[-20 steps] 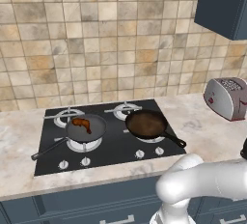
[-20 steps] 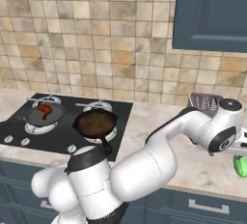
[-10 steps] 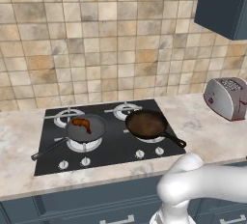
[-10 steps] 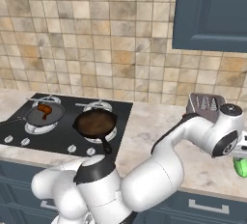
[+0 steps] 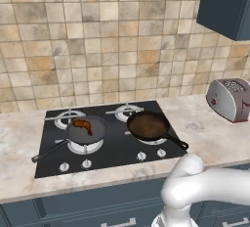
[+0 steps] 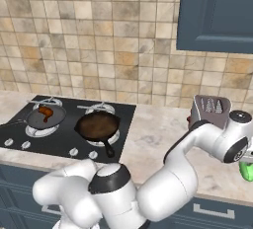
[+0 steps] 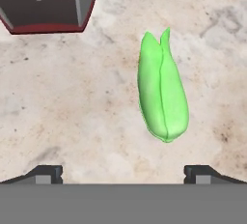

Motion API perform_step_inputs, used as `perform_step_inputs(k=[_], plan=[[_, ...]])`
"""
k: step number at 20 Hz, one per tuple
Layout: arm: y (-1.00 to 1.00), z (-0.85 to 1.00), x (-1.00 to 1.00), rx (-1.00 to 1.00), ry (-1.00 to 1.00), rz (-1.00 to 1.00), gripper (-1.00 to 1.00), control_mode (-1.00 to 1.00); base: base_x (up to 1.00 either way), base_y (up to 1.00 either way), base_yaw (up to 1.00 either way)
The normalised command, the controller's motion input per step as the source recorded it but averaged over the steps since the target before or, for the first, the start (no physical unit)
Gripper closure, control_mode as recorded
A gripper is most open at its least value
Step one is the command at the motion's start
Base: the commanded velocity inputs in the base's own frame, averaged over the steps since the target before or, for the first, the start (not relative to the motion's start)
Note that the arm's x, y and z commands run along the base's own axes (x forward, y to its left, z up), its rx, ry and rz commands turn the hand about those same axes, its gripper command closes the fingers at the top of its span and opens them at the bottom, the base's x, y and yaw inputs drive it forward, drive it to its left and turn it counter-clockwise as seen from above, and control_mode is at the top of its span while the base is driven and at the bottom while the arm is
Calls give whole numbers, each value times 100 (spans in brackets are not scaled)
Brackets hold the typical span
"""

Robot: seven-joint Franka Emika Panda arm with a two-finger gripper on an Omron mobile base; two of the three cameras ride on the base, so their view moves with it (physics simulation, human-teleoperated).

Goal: Place both pans onto different burners. Then place the corn and the chicken drumstick on different pans.

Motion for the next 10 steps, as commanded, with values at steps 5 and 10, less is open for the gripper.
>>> perform_step_inputs(k=[5,10], plan=[[-22,-12,23,0,0,0,-100,-100,0,0,0],[-21,-16,19,0,0,0,-100,-100,0,0,0]])
